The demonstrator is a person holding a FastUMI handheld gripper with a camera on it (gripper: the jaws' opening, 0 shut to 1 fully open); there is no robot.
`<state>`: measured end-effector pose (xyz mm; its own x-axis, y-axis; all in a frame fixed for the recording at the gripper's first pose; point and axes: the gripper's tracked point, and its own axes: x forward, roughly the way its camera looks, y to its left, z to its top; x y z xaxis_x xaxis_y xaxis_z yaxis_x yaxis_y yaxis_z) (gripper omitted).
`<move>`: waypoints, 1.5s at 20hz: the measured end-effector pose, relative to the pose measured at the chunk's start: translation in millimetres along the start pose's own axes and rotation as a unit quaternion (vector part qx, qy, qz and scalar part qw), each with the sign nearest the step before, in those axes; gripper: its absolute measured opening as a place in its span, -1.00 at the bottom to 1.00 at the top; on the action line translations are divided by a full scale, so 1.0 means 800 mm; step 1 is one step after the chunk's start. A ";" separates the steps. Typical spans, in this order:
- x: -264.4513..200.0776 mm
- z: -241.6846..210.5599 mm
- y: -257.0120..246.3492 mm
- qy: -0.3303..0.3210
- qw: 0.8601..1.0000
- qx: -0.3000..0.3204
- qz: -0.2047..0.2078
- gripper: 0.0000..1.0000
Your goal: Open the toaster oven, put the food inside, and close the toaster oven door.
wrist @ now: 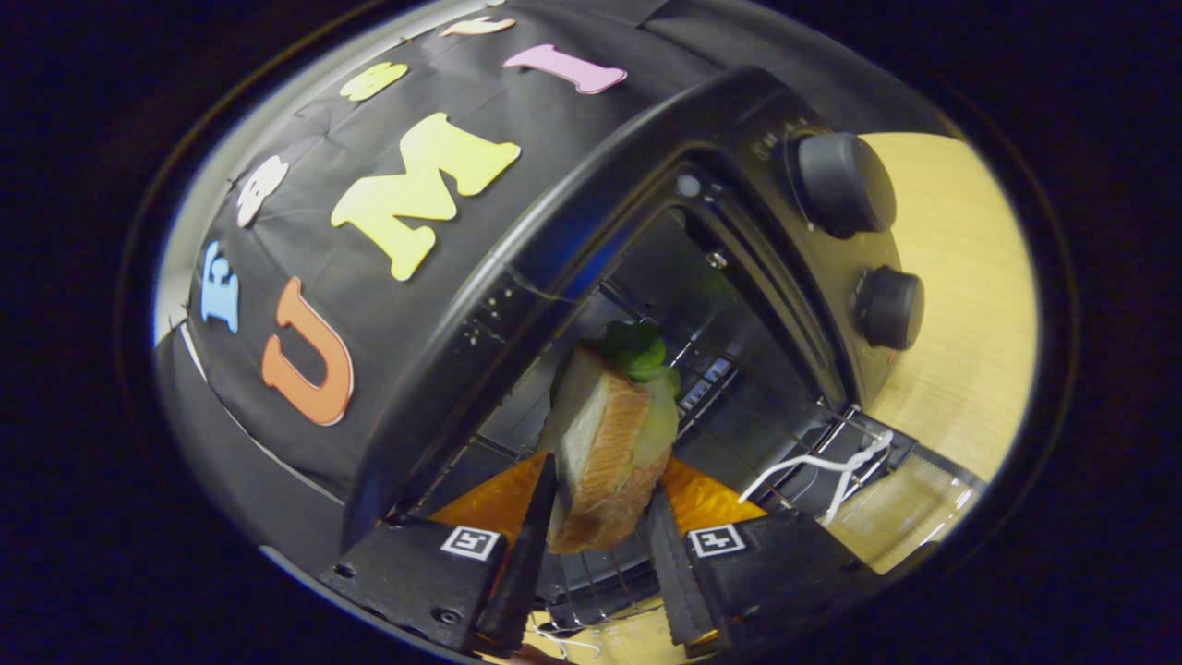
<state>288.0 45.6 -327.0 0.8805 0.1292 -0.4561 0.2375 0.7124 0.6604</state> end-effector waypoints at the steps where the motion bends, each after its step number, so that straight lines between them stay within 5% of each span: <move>1: -0.003 0.000 0.000 0.002 1.000 -0.021 -0.003 0.24; 7: -0.001 -0.018 0.007 0.040 0.983 -0.178 -0.019 0.69; 10: -0.004 -0.031 -0.007 0.074 0.954 -0.286 -0.044 0.92; 13: -0.003 -0.031 -0.023 0.078 0.918 -0.382 -0.078 0.94; 23: -0.037 -0.048 -0.038 0.112 0.906 -0.394 -0.106 0.94; 30: -0.124 -0.075 -0.027 0.124 0.905 -0.396 -0.094 0.95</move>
<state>171.0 59.0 -332.2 0.7122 0.0344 -0.7012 -0.0814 0.9961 -0.0338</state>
